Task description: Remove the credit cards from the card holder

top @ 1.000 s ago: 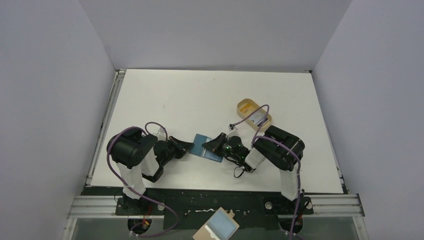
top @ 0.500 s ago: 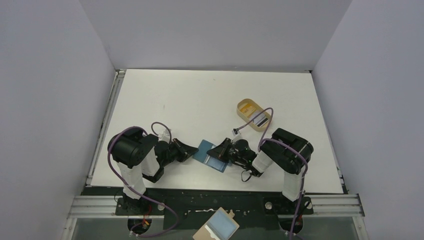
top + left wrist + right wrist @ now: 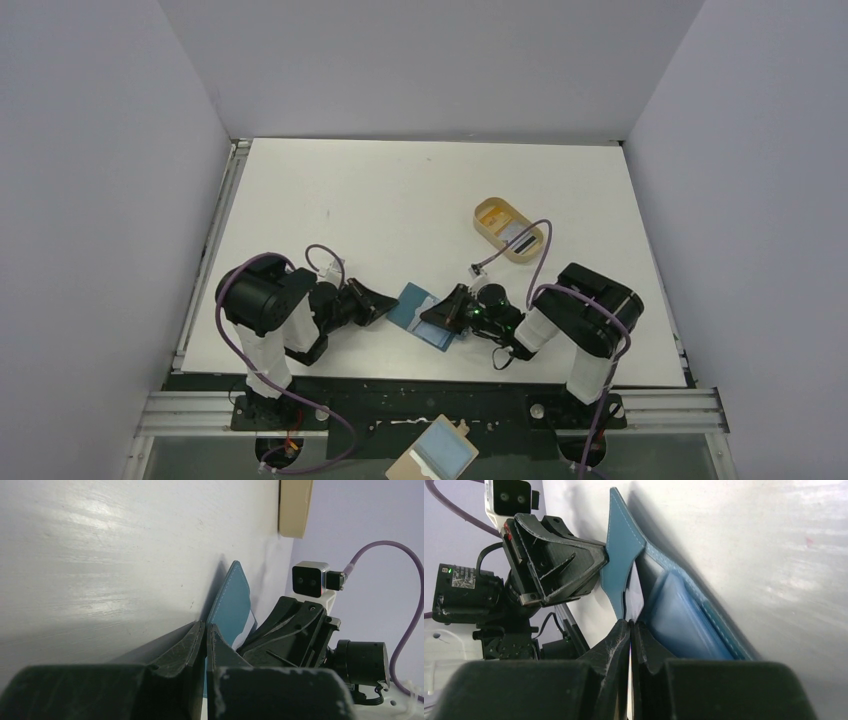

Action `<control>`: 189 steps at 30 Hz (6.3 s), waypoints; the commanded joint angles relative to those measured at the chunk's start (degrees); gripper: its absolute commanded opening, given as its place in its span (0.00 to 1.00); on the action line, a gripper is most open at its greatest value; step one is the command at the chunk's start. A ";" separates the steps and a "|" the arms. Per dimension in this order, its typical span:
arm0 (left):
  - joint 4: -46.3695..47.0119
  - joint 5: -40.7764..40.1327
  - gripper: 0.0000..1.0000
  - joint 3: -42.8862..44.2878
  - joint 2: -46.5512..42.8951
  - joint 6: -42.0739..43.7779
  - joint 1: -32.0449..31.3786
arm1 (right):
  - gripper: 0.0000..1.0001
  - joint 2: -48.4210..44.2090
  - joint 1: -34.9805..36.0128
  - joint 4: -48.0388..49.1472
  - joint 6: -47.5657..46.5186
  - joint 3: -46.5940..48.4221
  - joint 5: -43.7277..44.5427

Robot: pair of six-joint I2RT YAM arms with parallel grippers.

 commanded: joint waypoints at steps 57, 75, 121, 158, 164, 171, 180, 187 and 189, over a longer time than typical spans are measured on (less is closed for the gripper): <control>2.07 -2.71 0.00 -0.58 0.38 2.59 1.82 | 0.80 -24.66 -1.25 -42.10 -18.48 6.29 -2.90; 2.07 -1.78 0.00 -0.91 -0.46 2.93 2.17 | 0.87 -18.49 -2.71 -63.81 -26.07 20.21 -5.42; 2.07 -9.71 0.00 -0.83 -0.14 4.17 -5.31 | 0.89 -9.29 6.94 -109.51 -32.95 56.24 33.43; -3.75 8.29 0.00 7.10 1.21 5.71 0.26 | 0.77 -14.64 -4.73 -80.27 -55.88 38.51 4.89; -28.56 7.28 0.00 12.15 -10.76 14.83 0.41 | 0.74 -14.92 -4.50 -80.32 -59.18 36.46 3.27; -45.78 5.09 0.00 17.23 -18.01 22.15 0.42 | 0.82 -13.98 -4.54 -78.88 -57.94 34.13 5.19; -45.76 5.49 0.00 17.91 -15.65 22.49 -0.02 | 0.87 -11.61 -2.94 -77.57 -58.03 34.45 8.64; -51.19 5.00 0.00 19.24 -17.16 25.79 -0.09 | 0.88 -8.60 -1.90 -76.89 -60.77 36.57 5.42; -52.20 4.99 0.00 19.53 -17.42 26.58 0.02 | 0.89 -7.60 -0.34 -79.18 -62.22 37.88 8.46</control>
